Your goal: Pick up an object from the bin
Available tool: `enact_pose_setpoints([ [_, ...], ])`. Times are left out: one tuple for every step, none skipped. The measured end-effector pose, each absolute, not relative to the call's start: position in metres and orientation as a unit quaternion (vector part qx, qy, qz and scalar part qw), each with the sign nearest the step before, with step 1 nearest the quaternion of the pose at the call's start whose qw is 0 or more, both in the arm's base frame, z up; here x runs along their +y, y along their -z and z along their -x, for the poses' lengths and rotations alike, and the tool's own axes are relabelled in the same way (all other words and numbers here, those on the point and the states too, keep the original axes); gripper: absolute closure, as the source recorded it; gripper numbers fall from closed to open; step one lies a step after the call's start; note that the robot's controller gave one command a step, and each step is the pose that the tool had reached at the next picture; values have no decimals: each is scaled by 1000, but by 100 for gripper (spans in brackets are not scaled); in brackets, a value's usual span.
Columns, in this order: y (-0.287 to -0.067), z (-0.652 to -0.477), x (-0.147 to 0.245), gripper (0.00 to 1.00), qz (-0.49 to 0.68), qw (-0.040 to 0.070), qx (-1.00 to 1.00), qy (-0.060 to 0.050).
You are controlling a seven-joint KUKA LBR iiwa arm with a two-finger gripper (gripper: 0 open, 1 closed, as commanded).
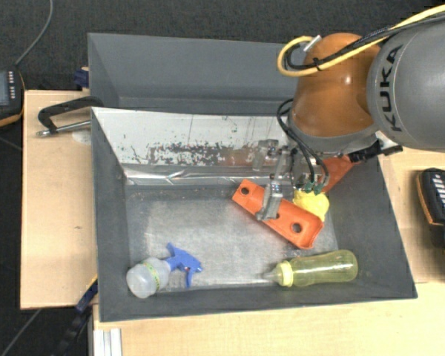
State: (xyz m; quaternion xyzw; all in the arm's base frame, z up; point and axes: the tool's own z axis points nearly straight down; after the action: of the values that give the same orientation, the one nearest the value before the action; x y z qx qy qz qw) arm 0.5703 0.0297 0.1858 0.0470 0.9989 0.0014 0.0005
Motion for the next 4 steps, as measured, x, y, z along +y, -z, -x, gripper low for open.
enact_pose_setpoints([
  [-127, -562, 24, 0, -79, 3, 997, -2],
  [-109, -563, -7, 0, -156, -3, 988, -2],
  [-71, -546, -36, 100, -158, 5, 987, -2],
  [-71, -546, -36, 100, -158, 5, 987, -2],
])
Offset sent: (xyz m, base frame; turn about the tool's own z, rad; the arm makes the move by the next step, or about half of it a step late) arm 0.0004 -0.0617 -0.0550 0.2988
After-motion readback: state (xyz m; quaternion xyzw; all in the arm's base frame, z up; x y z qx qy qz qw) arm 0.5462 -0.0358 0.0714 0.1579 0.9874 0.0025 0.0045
